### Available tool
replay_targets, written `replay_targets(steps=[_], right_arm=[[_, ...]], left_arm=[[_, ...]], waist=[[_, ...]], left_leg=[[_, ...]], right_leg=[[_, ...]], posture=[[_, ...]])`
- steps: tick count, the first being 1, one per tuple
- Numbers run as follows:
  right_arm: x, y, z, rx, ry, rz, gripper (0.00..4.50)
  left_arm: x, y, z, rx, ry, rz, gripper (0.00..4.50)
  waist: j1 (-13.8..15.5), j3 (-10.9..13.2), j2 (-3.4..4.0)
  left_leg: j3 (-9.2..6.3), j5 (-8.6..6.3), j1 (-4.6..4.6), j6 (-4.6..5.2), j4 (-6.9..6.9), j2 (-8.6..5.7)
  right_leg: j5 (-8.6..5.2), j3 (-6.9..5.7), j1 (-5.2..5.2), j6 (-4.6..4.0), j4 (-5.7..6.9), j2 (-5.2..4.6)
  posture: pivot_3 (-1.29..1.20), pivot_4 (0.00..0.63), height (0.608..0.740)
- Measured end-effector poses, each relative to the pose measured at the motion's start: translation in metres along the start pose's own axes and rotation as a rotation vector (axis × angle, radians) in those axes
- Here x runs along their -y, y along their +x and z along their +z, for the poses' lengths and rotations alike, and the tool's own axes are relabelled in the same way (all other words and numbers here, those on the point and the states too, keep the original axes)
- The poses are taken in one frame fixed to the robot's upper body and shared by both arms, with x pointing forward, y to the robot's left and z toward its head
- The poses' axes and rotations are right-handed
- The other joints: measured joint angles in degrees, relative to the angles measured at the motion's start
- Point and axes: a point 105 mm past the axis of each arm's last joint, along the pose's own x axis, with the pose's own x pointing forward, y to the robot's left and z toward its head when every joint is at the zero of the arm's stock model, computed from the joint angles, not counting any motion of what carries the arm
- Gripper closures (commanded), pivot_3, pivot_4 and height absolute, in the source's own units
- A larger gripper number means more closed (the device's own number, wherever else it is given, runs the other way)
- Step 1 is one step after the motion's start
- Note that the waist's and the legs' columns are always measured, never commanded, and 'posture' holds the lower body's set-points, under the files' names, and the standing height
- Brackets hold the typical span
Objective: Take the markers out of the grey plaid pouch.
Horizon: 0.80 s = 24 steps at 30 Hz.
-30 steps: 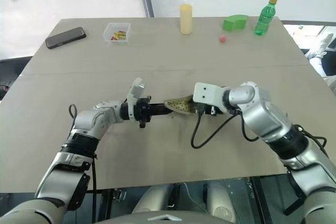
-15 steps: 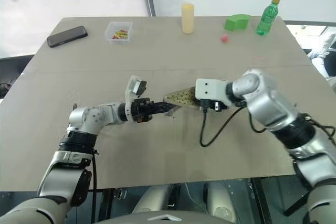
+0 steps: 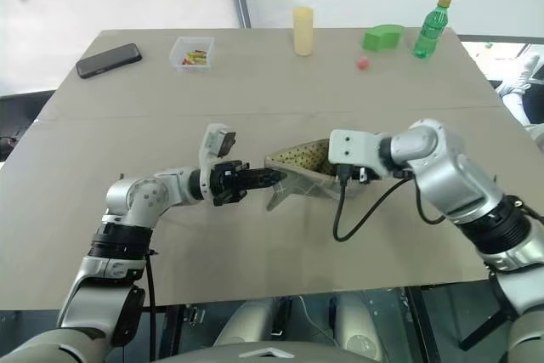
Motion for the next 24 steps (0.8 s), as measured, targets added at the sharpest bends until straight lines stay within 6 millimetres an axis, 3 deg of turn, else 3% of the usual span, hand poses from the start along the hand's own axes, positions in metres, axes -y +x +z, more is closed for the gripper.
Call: replay_targets(steps=[3,10,24], right_arm=[[-0.007,0.002,0.002,0.008,-0.003,0.029,2.33],[-0.019,0.004,0.008,0.015,-0.024,0.066,2.33],[-0.02,0.028,-0.004,-0.077,-0.139,0.076,2.33]], left_arm=[[-0.011,-0.009,-0.011,-0.053,0.127,0.091,4.5],[-0.015,-0.015,-0.022,-0.104,0.312,0.143,4.5],[-0.015,-0.011,-0.02,-0.092,0.377,0.174,4.5]], waist=[[0.4,0.0,0.0],[0.8,0.0,0.01],[0.8,0.0,-0.02]], left_leg=[[0.0,-0.01,0.0,0.0,-0.01,-0.02],[-0.01,-0.18,0.03,-0.08,-0.02,0.04],[-0.01,-0.1,0.12,0.02,0.01,0.04]], right_leg=[[0.0,0.0,0.0,0.0,-0.03,-0.01],[0.0,-0.01,0.0,0.0,-0.02,0.02],[0.02,-0.06,0.07,-0.02,0.02,0.05]], posture=[[0.0,0.15,0.74],[0.0,0.15,0.74],[0.0,0.15,0.74]])
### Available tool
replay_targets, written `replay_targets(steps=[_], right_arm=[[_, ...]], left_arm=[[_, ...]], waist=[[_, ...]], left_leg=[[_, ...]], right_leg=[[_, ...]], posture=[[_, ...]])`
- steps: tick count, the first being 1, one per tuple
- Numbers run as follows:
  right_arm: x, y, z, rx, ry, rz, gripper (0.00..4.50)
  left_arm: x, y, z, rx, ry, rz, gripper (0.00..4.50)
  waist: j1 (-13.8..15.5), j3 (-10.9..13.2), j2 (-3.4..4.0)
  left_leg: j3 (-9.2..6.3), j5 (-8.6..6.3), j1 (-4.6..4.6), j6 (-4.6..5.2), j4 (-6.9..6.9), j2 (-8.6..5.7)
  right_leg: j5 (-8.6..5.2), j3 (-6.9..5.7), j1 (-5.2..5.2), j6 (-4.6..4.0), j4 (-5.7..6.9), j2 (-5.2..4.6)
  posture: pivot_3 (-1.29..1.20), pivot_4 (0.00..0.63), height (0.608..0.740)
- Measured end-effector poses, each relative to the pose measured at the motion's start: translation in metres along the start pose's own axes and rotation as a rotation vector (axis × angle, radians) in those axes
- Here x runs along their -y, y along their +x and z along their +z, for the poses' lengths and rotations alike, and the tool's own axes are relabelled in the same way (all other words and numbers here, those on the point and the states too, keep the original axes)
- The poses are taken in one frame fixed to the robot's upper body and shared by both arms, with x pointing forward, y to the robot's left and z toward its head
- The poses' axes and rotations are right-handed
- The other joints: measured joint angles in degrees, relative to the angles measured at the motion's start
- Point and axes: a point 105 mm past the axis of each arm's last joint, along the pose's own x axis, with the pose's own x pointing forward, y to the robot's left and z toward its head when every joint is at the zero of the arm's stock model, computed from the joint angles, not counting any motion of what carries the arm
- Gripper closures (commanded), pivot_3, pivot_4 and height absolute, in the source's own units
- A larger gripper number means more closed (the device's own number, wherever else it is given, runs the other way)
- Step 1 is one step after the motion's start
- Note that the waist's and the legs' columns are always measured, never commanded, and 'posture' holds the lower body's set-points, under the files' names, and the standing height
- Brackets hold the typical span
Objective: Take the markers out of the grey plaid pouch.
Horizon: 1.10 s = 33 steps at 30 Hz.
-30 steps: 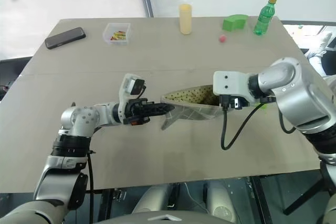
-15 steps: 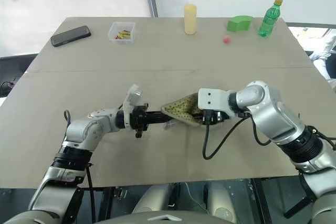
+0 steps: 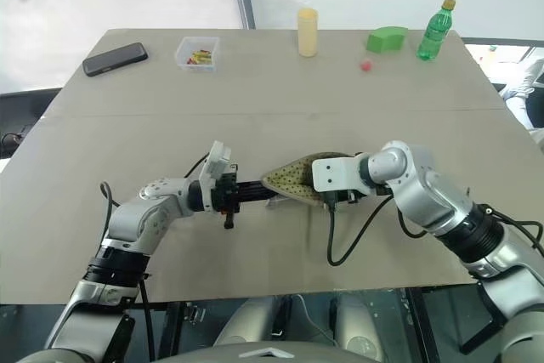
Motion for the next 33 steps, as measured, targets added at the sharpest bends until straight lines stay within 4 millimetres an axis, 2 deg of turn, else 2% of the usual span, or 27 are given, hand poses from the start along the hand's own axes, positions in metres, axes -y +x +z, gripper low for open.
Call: replay_targets(steps=[1,2,4,6,14,17,23,28,33], right_arm=[[0.0,0.002,0.0,0.001,0.003,0.004,2.33],[-0.001,0.003,0.0,0.002,0.006,0.006,2.76],[-0.002,0.006,0.0,0.006,0.006,0.011,3.28],[-0.004,0.007,-0.001,0.007,0.004,0.012,4.15],[-0.003,0.0,-0.003,0.034,0.051,-0.013,4.21],[0.001,-0.014,0.005,0.188,0.169,-0.035,4.21],[0.008,-0.044,0.007,0.363,0.288,-0.086,4.23],[0.013,-0.06,0.016,0.541,0.375,-0.098,4.23],[0.023,-0.069,0.034,0.729,0.455,-0.154,4.23]], left_arm=[[0.0,0.0,0.0,0.0,0.005,0.002,4.5],[0.0,0.0,-0.001,0.0,0.011,0.003,4.5],[-0.001,0.0,-0.003,-0.014,0.038,0.02,4.5],[-0.001,0.001,-0.005,-0.025,0.072,0.031,4.5],[-0.006,0.004,-0.005,-0.052,0.174,0.073,4.5],[-0.013,0.002,-0.005,-0.06,0.192,0.118,4.5],[-0.029,-0.003,-0.006,-0.089,0.209,0.193,4.5],[-0.035,-0.005,-0.006,-0.104,0.23,0.21,4.5],[-0.036,-0.004,-0.002,-0.105,0.297,0.22,4.5]], waist=[[0.0,0.0,-0.02],[0.0,0.0,-0.02],[0.0,0.0,-0.02],[0.1,0.0,-0.03],[0.3,0.0,-0.02],[0.2,0.0,-0.02],[0.2,0.0,0.01],[0.1,0.0,0.02],[0.2,0.0,0.03]], left_leg=[[0.0,0.0,0.0,0.0,0.0,0.0],[0.0,0.0,0.0,0.0,0.02,0.0],[0.0,0.02,0.01,-0.02,0.02,0.0],[0.0,0.05,0.0,-0.07,0.02,0.0],[-0.03,-0.08,0.01,0.02,0.05,-0.01],[-0.08,-0.08,0.0,0.06,0.04,0.0],[-0.08,-0.04,-0.02,0.2,0.0,0.0],[-0.08,-0.05,-0.02,0.22,-0.04,0.02],[-0.07,-0.05,-0.06,0.22,-0.06,0.01]], right_leg=[[0.01,0.0,0.0,-0.02,0.0,0.0],[0.02,0.0,0.0,-0.02,0.0,0.01],[0.02,0.0,0.01,-0.03,0.0,0.01],[0.03,-0.01,0.01,-0.04,0.0,0.01],[0.03,-0.04,0.06,-0.04,0.0,0.0],[0.03,-0.07,0.06,-0.03,-0.01,0.01],[0.03,-0.07,0.05,-0.03,-0.05,0.0],[0.03,-0.06,0.04,-0.03,-0.07,0.01],[0.03,-0.05,0.0,-0.03,-0.07,-0.01]], posture=[[0.0,0.15,0.74],[0.0,0.15,0.74],[0.0,0.15,0.74],[0.0,0.15,0.74],[0.0,0.15,0.74],[0.0,0.15,0.74],[0.0,0.15,0.74],[0.0,0.15,0.74],[0.0,0.15,0.74]])
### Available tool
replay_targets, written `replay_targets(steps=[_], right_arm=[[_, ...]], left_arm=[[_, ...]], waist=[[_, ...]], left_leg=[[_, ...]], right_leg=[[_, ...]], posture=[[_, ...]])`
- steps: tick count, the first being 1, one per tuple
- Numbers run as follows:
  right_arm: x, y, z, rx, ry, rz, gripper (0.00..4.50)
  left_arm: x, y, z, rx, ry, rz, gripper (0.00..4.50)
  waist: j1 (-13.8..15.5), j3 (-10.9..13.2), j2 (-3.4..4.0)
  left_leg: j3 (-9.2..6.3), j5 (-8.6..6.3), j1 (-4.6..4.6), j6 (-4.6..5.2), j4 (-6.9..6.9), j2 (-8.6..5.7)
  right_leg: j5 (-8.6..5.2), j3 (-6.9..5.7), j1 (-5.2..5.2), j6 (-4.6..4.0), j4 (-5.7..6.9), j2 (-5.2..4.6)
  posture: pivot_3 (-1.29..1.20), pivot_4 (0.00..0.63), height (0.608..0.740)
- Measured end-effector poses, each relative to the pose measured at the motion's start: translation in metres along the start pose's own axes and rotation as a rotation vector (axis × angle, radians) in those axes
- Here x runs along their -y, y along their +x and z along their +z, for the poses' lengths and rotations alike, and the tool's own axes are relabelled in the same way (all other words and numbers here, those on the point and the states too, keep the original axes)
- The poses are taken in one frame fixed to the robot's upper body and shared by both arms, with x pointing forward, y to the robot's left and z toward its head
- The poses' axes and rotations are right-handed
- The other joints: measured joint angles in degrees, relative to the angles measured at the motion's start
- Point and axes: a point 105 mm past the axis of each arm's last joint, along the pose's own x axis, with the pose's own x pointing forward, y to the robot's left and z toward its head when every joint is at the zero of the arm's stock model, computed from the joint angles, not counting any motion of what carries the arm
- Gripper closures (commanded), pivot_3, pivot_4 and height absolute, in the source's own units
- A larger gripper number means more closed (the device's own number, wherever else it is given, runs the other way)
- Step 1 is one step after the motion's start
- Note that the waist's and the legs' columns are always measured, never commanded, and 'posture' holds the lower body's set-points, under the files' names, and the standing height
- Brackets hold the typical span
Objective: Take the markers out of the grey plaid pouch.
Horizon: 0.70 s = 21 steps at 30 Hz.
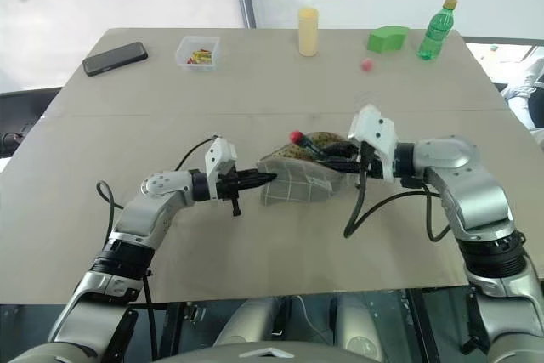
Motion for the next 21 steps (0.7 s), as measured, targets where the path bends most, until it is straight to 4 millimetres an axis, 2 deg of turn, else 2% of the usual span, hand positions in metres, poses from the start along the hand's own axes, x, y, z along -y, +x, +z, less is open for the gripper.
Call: replay_targets(steps=[4,7,8,10,12,15,17,18,19,21], right_arm=[[0.001,0.01,0.015,0.146,0.063,-0.039,4.23],[0.014,0.016,0.048,0.389,0.179,-0.123,4.23],[0.024,0.011,0.061,0.473,0.221,-0.174,4.23],[0.049,-0.013,0.087,0.637,0.284,-0.31,4.23],[0.063,-0.033,0.095,0.709,0.339,-0.394,4.23],[0.084,-0.067,0.094,0.761,0.435,-0.561,4.23],[0.094,-0.09,0.086,0.688,0.46,-0.674,4.23],[0.097,-0.099,0.081,0.609,0.435,-0.731,4.23],[0.099,-0.114,0.066,0.453,0.379,-0.816,4.23],[0.098,-0.129,0.039,0.209,0.307,-0.906,4.23]], left_arm=[[0.002,0.005,0.008,0.028,0.038,-0.004,4.5],[0.0,0.012,0.016,0.039,0.069,-0.001,4.5],[-0.002,0.012,0.019,0.033,0.1,0.005,4.5],[-0.009,0.012,0.023,0.022,0.161,0.036,4.5],[-0.016,0.008,0.018,-0.007,0.209,0.076,4.5],[-0.032,0.002,0.014,-0.052,0.319,0.157,4.5],[-0.046,-0.002,0.019,-0.072,0.442,0.23,4.5],[-0.052,-0.004,0.022,-0.076,0.495,0.265,4.5],[-0.06,-0.007,0.028,-0.079,0.572,0.311,4.5],[-0.068,-0.014,0.033,-0.084,0.646,0.357,4.5]], waist=[[0.1,0.0,0.01],[0.0,0.0,0.05],[-0.1,0.1,0.07],[0.1,0.1,0.07],[0.1,0.1,0.08],[0.1,0.1,0.1],[0.2,0.1,0.13],[0.2,0.1,0.13],[0.3,0.1,0.13],[0.2,0.1,0.12]], left_leg=[[0.0,0.0,-0.04,0.0,0.0,-0.03],[-0.01,0.01,-0.03,0.0,0.01,-0.03],[0.0,0.01,-0.03,-0.01,0.01,-0.03],[-0.03,0.09,-0.02,-0.14,0.0,-0.04],[-0.01,0.13,-0.02,-0.21,-0.03,-0.06],[0.03,0.15,-0.07,-0.22,-0.1,-0.14],[0.07,0.15,-0.1,-0.2,-0.13,-0.18],[0.09,0.15,-0.11,-0.19,-0.16,-0.2],[0.09,0.14,-0.12,-0.17,-0.19,-0.19],[0.14,0.11,-0.13,-0.12,-0.22,-0.18]], right_leg=[[0.0,0.01,0.0,0.0,-0.03,-0.02],[0.01,0.02,-0.04,0.0,0.03,0.01],[0.01,0.02,-0.05,0.0,0.07,0.01],[0.01,-0.01,-0.05,-0.01,0.08,0.02],[0.01,0.0,-0.06,-0.01,0.05,0.01],[0.01,0.05,-0.13,-0.01,0.02,-0.05],[0.01,0.07,-0.17,-0.01,0.02,-0.09],[0.01,0.09,-0.18,0.0,0.0,-0.11],[0.01,0.08,-0.18,0.0,-0.05,-0.11],[0.0,0.1,-0.19,0.0,-0.07,-0.13]], posture=[[0.0,0.15,0.74],[0.0,0.15,0.74],[0.0,0.15,0.74],[0.0,0.15,0.74],[0.0,0.15,0.74],[0.0,0.15,0.74],[0.0,0.15,0.74],[0.0,0.15,0.74],[0.0,0.15,0.74],[0.0,0.15,0.74]])
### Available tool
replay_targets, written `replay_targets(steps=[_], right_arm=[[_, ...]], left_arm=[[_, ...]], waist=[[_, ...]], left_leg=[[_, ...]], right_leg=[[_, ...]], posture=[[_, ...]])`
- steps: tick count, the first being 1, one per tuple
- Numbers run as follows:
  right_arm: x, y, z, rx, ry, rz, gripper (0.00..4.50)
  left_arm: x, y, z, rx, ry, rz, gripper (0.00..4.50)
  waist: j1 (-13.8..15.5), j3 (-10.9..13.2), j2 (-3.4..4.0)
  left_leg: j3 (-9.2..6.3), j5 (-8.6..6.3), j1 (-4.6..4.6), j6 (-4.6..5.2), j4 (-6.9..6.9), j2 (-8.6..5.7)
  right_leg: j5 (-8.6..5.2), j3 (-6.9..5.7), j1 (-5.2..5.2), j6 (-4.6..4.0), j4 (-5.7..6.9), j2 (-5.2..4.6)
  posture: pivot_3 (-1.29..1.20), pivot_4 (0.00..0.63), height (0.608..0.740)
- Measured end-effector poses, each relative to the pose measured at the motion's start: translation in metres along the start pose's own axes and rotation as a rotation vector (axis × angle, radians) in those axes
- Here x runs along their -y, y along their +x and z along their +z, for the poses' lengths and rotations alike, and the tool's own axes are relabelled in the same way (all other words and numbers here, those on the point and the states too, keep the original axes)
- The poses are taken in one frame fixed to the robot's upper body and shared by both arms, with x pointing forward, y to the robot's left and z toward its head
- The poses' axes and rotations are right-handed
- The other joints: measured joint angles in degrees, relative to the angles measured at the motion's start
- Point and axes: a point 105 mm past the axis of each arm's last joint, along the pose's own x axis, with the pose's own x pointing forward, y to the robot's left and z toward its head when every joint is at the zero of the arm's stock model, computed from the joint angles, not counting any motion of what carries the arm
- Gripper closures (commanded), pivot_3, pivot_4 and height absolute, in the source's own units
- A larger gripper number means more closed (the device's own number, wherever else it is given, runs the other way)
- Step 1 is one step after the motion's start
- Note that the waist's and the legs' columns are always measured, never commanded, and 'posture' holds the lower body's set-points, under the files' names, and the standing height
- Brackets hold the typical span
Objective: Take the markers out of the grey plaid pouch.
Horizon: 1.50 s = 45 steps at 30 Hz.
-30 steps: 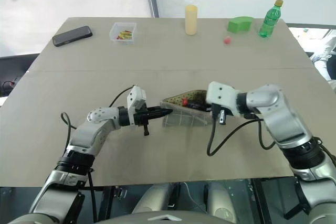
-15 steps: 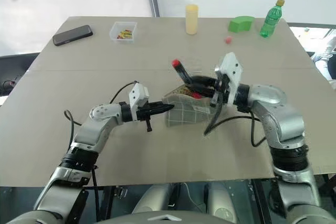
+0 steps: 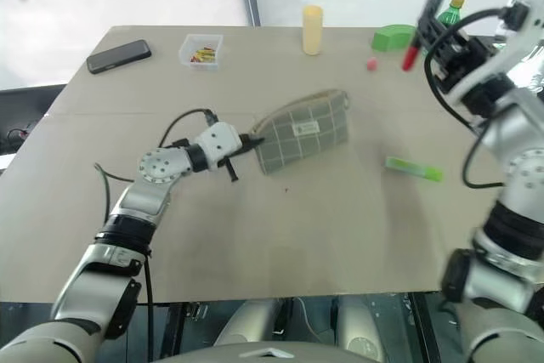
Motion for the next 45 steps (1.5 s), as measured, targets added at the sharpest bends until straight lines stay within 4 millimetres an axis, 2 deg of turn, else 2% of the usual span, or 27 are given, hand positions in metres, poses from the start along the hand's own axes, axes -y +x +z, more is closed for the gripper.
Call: replay_targets(steps=[1,3,5,9,11,15,18,20,22,24,26,27,28,29,30,32,35,38,40,43,45], right_arm=[[0.011,-0.01,-0.014,-0.11,-0.138,-0.042,4.23],[0.033,-0.037,-0.058,-0.388,-0.398,-0.061,4.23],[0.048,-0.053,-0.089,-0.535,-0.485,-0.059,4.23],[0.09,-0.069,-0.112,-0.672,-0.589,-0.162,4.23],[0.106,-0.072,-0.122,-0.706,-0.548,-0.219,4.23],[0.108,-0.063,-0.136,-0.741,-0.432,-0.247,4.23],[0.105,-0.065,-0.152,-0.877,-0.41,-0.225,4.23],[0.101,-0.066,-0.162,-0.945,-0.398,-0.196,4.23],[0.103,-0.063,-0.161,-0.956,-0.372,-0.199,4.23],[0.101,-0.059,-0.162,-0.963,-0.365,-0.192,4.23],[0.099,-0.055,-0.164,-0.967,-0.374,-0.183,3.23],[0.098,-0.054,-0.165,-0.967,-0.366,-0.177,2.9],[0.098,-0.052,-0.165,-0.964,-0.363,-0.177,2.27],[0.098,-0.052,-0.165,-0.963,-0.364,-0.178,2.27],[0.098,-0.052,-0.165,-0.965,-0.362,-0.177,1.97],[0.089,-0.054,-0.159,-0.932,-0.358,-0.159,1.29],[0.071,-0.054,-0.143,-0.856,-0.367,-0.116,0.01],[0.05,-0.051,-0.106,-0.668,-0.388,-0.077,0.01],[0.026,-0.05,-0.084,-0.485,-0.39,-0.006,0.01],[-0.003,-0.056,-0.079,-0.353,-0.37,0.085,0.01],[-0.019,-0.066,-0.081,-0.299,-0.289,0.14,0.01]], left_arm=[[-0.003,0.0,0.001,0.006,0.032,0.017,4.5],[-0.008,-0.003,-0.001,0.001,0.068,0.048,4.5],[-0.007,-0.003,-0.004,-0.002,0.069,0.058,4.5],[0.001,-0.001,0.0,0.021,0.067,0.045,4.5],[0.007,0.0,0.002,0.036,0.085,0.026,4.5],[0.019,-0.001,0.012,0.081,0.19,-0.031,4.5],[0.03,-0.007,0.013,0.098,0.323,-0.083,4.5],[0.039,-0.014,0.007,0.087,0.409,-0.13,4.5],[0.047,-0.022,-0.007,0.044,0.436,-0.17,4.5],[0.046,-0.025,-0.009,0.042,0.466,-0.181,4.5],[0.045,-0.028,-0.013,0.028,0.472,-0.194,4.5],[0.045,-0.029,-0.014,0.027,0.469,-0.197,4.5],[0.045,-0.031,-0.016,0.022,0.463,-0.202,3.66],[0.045,-0.031,-0.017,0.019,0.461,-0.207,3.66],[0.047,-0.032,-0.019,0.013,0.455,-0.216,3.17],[0.051,-0.043,-0.023,0.01,0.379,-0.21,2.53],[0.044,-0.06,-0.027,-0.011,0.274,-0.13,1.19],[0.031,-0.091,-0.038,-0.086,0.217,-0.055,1.19],[0.027,-0.114,-0.047,-0.136,0.139,-0.002,1.19],[0.034,-0.136,-0.055,-0.165,-0.05,0.047,1.19],[0.045,-0.154,-0.06,-0.176,-0.29,0.085,1.19]], waist=[[0.2,0.0,0.02],[0.1,0.0,0.02],[-0.5,0.0,0.02],[-1.3,0.0,0.03],[-1.6,0.0,0.02],[-1.5,0.0,0.04],[-1.5,0.0,0.06],[-1.4,0.0,0.07],[-1.4,0.0,0.07],[-1.5,0.0,0.07],[-1.7,-0.1,0.12],[-1.7,-0.1,0.12],[-1.9,-0.1,0.15],[-1.9,-0.1,0.16],[-2.0,-0.1,0.16],[-2.1,-0.1,0.19],[-1.8,-0.1,0.23],[-1.7,-0.1,0.22],[-1.6,-0.1,0.22],[-1.4,-0.1,0.22],[-1.4,-0.1,0.21]], left_leg=[[0.02,-0.02,-0.05,0.04,-0.01,-0.02],[0.15,-0.06,-0.08,0.1,0.01,-0.01],[0.41,-0.2,-0.05,0.35,0.12,0.02],[0.57,-0.21,0.21,0.46,0.28,0.04],[0.55,-0.2,0.25,0.48,0.34,0.1],[0.51,-0.19,0.21,0.48,0.37,0.15],[0.52,-0.2,0.17,0.47,0.31,0.15],[0.56,-0.2,0.14,0.48,0.23,0.13],[0.56,-0.22,0.11,0.49,0.22,0.13],[0.56,-0.23,0.15,0.49,0.23,0.13],[0.56,-0.23,0.2,0.49,0.23,0.15],[0.56,-0.23,0.22,0.49,0.23,0.17],[0.56,-0.23,0.25,0.49,0.23,0.21],[0.56,-0.22,0.26,0.49,0.23,0.21],[0.55,-0.22,0.25,0.49,0.23,0.24],[0.58,-0.22,0.12,0.49,0.21,0.25],[0.61,-0.22,-0.09,0.48,0.2,0.22],[0.62,-0.24,-0.09,0.5,0.16,0.2],[0.62,-0.25,0.01,0.52,0.16,0.21],[0.61,-0.28,0.09,0.56,0.2,0.21],[0.61,-0.31,0.1,0.58,0.26,0.21]], right_leg=[[-0.01,0.0,-0.05,0.01,-0.03,-0.01],[-0.02,0.06,-0.03,0.03,-0.05,-0.02],[0.02,0.22,-0.05,0.1,0.05,0.01],[0.24,0.38,0.17,0.46,0.04,0.05],[0.27,0.42,0.26,0.49,0.0,0.06],[0.3,0.51,0.23,0.48,0.01,0.08],[0.3,0.53,0.17,0.47,-0.06,0.08],[0.29,0.58,0.13,0.46,-0.11,0.06],[0.29,0.57,0.1,0.46,-0.13,0.06],[0.3,0.58,0.07,0.47,-0.1,0.06],[0.3,0.57,0.08,0.47,-0.03,0.08],[0.3,0.57,0.08,0.47,-0.02,0.1],[0.3,0.57,0.09,0.47,0.01,0.13],[0.3,0.57,0.09,0.47,0.02,0.13],[0.3,0.55,0.09,0.47,0.02,0.16],[0.3,0.64,-0.02,0.46,0.02,0.15],[0.3,0.65,-0.23,0.46,-0.01,0.13],[0.3,0.65,-0.22,0.46,-0.06,0.12],[0.3,0.63,-0.13,0.46,-0.06,0.12],[0.29,0.61,-0.01,0.46,-0.05,0.08],[0.29,0.58,0.05,0.46,-0.04,0.05]], posture=[[0.0,0.15,0.74],[0.0,0.15,0.74],[0.0,0.15,0.74],[0.0,0.15,0.74],[0.0,0.15,0.74],[0.0,0.15,0.74],[0.0,0.15,0.74],[0.0,0.15,0.74],[0.0,0.15,0.74],[0.0,0.15,0.74],[0.0,0.15,0.74],[0.0,0.15,0.74],[0.0,0.15,0.74],[0.0,0.15,0.74],[0.0,0.15,0.74],[0.0,0.15,0.74],[0.0,0.15,0.74],[0.0,0.15,0.74],[0.0,0.15,0.74],[0.0,0.15,0.74],[0.0,0.15,0.74]])
